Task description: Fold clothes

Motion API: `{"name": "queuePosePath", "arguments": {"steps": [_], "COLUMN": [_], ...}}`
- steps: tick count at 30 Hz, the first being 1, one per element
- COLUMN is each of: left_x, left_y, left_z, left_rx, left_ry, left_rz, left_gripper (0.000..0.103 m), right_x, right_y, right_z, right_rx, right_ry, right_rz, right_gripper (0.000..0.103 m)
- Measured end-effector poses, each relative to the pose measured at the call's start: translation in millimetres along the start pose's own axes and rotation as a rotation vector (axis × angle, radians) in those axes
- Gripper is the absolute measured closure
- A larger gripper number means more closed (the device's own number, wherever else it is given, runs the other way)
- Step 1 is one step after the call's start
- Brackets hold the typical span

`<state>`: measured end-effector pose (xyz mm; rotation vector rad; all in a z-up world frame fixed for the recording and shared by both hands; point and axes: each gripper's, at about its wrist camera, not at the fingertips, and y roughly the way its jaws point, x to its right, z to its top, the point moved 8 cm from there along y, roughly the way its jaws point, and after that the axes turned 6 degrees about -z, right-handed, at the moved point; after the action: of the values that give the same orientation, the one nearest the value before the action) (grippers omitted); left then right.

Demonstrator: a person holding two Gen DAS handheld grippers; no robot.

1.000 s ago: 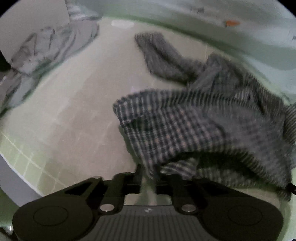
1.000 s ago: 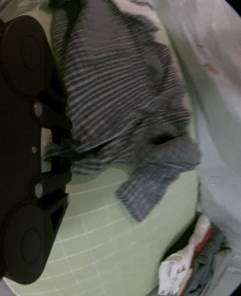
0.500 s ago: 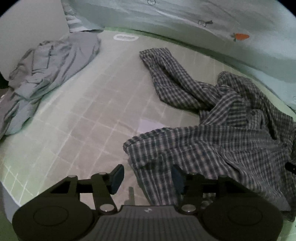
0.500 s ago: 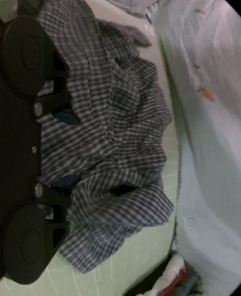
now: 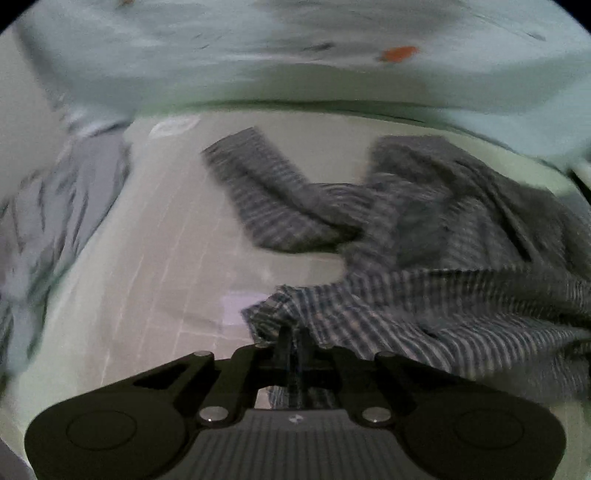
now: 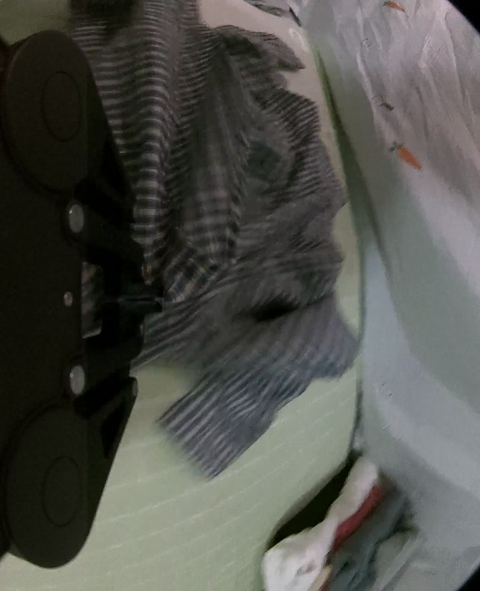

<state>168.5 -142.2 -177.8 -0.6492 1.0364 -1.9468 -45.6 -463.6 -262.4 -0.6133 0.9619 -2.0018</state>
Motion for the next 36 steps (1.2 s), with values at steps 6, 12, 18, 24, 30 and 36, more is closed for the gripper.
{"name": "queuePosePath", "arguments": {"steps": [6, 12, 18, 24, 30, 36], "left_x": [23, 25, 16, 3, -32, -50], "left_y": [0, -16, -32, 9, 77, 130], "left_z": [-71, -69, 8, 66, 104, 124], "left_rx": [-0.161, -0.126, 0.074, 0.111, 0.019, -0.055], "left_ry": [0.025, -0.047, -0.14, -0.255, -0.402, -0.409], "left_rz": [-0.041, -0.086, -0.12, -0.109, -0.048, 0.009], "left_gripper": [0.099, 0.085, 0.062, 0.055, 0.054, 0.041], "right_x": [17, 24, 24, 2, -37, -82], "right_y": [-8, -30, -16, 23, 86, 145], "right_z": [-43, 5, 65, 130, 194, 233], "right_rx": [-0.079, 0.053, 0.141, 0.19, 0.143, 0.072], "right_ry": [-0.017, 0.006, 0.086, 0.072, 0.058, 0.072], "right_rz": [-0.016, -0.005, 0.019, 0.064, 0.152, 0.295], "right_gripper": [0.102, 0.059, 0.044, 0.042, 0.042, 0.039]}}
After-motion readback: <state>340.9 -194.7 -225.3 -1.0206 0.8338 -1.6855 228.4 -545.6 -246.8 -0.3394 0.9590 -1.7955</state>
